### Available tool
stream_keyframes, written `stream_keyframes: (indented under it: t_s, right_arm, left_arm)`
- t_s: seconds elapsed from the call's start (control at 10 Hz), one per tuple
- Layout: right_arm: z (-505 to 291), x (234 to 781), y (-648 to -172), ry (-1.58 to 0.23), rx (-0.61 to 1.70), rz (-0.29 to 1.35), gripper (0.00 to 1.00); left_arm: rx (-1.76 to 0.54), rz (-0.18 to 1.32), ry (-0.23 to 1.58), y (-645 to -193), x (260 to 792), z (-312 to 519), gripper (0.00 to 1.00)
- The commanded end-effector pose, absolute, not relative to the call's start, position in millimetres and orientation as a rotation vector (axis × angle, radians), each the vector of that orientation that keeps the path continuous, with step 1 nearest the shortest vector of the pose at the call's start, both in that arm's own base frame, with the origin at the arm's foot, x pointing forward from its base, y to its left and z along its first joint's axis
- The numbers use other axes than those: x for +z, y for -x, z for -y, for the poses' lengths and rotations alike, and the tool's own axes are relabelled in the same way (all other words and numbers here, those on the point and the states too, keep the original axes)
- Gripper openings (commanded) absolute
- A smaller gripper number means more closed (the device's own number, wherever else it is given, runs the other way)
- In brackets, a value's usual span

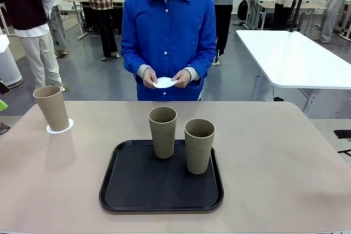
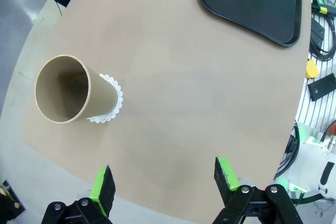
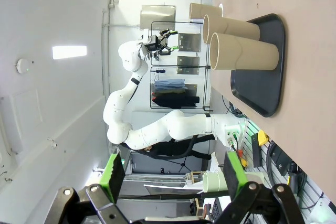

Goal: Place coasters on the table and set cups on them.
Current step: Take one Reusable plastic cup from the Flat Tray and place it on a coaster set by the human.

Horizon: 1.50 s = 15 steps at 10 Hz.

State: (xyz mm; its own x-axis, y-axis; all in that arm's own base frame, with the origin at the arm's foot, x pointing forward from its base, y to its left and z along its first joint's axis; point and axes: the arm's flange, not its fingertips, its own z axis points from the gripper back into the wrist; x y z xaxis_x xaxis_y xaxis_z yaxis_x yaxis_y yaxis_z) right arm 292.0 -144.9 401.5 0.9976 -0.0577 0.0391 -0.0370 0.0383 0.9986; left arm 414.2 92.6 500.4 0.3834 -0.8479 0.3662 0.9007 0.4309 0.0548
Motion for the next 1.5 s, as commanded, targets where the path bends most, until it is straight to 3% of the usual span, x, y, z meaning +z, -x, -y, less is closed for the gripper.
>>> stream_keyframes:
  t_s: [0.0,0.4,0.6,0.8,1.0,1.1,1.2,1.3,1.4]
  right_arm:
    - [144.8,402.4,-292.6,-1.545,-0.012,0.082,1.0]
    - [144.8,402.4,-292.6,-1.545,-0.012,0.082,1.0]
    - [144.8,402.4,-292.6,-1.545,-0.012,0.082,1.0]
    - [144.8,402.4,-292.6,-1.545,-0.012,0.082,1.0]
    - [144.8,402.4,-292.6,-1.545,-0.012,0.082,1.0]
    - [144.8,402.4,-292.6,-1.545,-0.012,0.082,1.0]
    - [144.8,402.4,-292.6,-1.545,-0.012,0.082,1.0]
    - [144.8,402.4,-292.6,-1.545,-0.012,0.082,1.0]
    - [144.8,402.4,-292.6,-1.545,-0.012,0.082,1.0]
  left_arm:
    - [-1.116,0.355,0.145,-416.2,502.4,-91.9,1.0]
    - [-1.121,0.366,0.163,-414.2,500.4,-92.7,1.0]
    - [-0.769,0.42,-0.019,-369.8,503.4,-76.8,1.0]
    - [-0.646,0.331,-0.067,-320.8,503.6,-63.0,1.0]
    - [-0.594,0.146,0.063,-302.2,501.4,-59.3,1.0]
    - [-0.576,0.194,0.122,-304.0,500.4,-59.7,1.0]
    - [-0.609,0.252,-0.031,-313.7,497.0,-68.6,1.0]
    - [-0.591,0.188,0.025,-302.2,494.8,-63.9,1.0]
    - [-0.557,0.253,0.323,-316.5,495.7,-74.3,1.0]
